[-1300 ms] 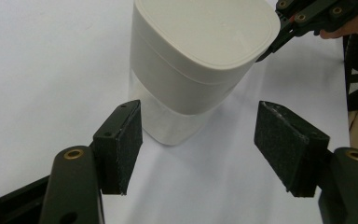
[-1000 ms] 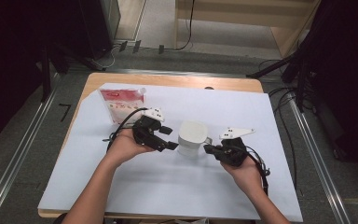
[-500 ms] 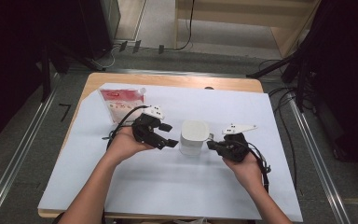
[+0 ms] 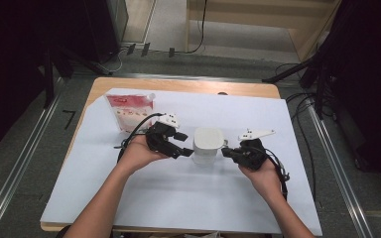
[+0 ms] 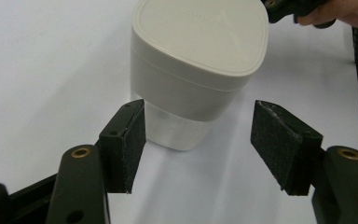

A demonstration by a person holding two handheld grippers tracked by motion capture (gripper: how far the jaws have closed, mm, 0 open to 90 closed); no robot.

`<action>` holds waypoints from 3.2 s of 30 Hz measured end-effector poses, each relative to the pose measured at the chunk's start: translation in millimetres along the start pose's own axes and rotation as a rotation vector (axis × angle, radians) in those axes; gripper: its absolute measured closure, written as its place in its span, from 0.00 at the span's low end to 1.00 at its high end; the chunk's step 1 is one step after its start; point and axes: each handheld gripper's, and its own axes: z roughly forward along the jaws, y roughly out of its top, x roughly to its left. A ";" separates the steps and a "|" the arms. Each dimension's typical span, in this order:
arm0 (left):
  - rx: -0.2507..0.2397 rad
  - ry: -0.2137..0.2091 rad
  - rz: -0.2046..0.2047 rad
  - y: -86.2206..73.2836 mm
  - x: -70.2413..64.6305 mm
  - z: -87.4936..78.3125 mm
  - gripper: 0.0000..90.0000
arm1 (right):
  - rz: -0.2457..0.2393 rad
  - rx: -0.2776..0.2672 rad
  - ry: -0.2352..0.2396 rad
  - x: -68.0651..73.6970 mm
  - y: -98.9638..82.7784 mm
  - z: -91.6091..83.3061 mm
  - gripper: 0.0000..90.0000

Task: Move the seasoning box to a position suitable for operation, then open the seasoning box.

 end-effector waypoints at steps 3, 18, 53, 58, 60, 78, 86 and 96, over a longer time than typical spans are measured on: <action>-0.002 -0.009 0.003 3.3 0.7 -1.6 0.38 | -0.003 -0.011 0.002 1.1 3.2 -9.7 1.00; 0.032 -0.086 0.037 20.6 12.2 -3.0 0.33 | -0.006 0.015 -0.014 -24.0 17.9 -19.1 1.00; 0.095 -0.064 0.063 21.9 11.5 26.5 0.26 | 0.009 0.022 -0.033 -18.5 14.3 -10.8 1.00; 0.083 -0.071 0.074 21.5 13.0 28.2 0.25 | 0.010 0.022 -0.035 -18.1 14.0 -10.7 1.00; 0.075 -0.075 0.079 21.5 13.7 30.7 0.22 | 0.007 0.021 -0.036 -18.1 14.0 -10.5 1.00; 0.097 -0.076 0.094 28.1 12.7 33.3 0.20 | 0.006 0.022 -0.041 -18.0 14.1 -9.4 1.00; 0.106 -0.053 0.097 32.8 9.4 28.8 0.22 | 0.003 0.024 -0.045 -17.2 13.9 -9.5 1.00; 0.094 -0.048 0.102 34.4 8.6 25.9 0.23 | -0.001 0.027 -0.041 -17.3 13.9 -8.9 1.00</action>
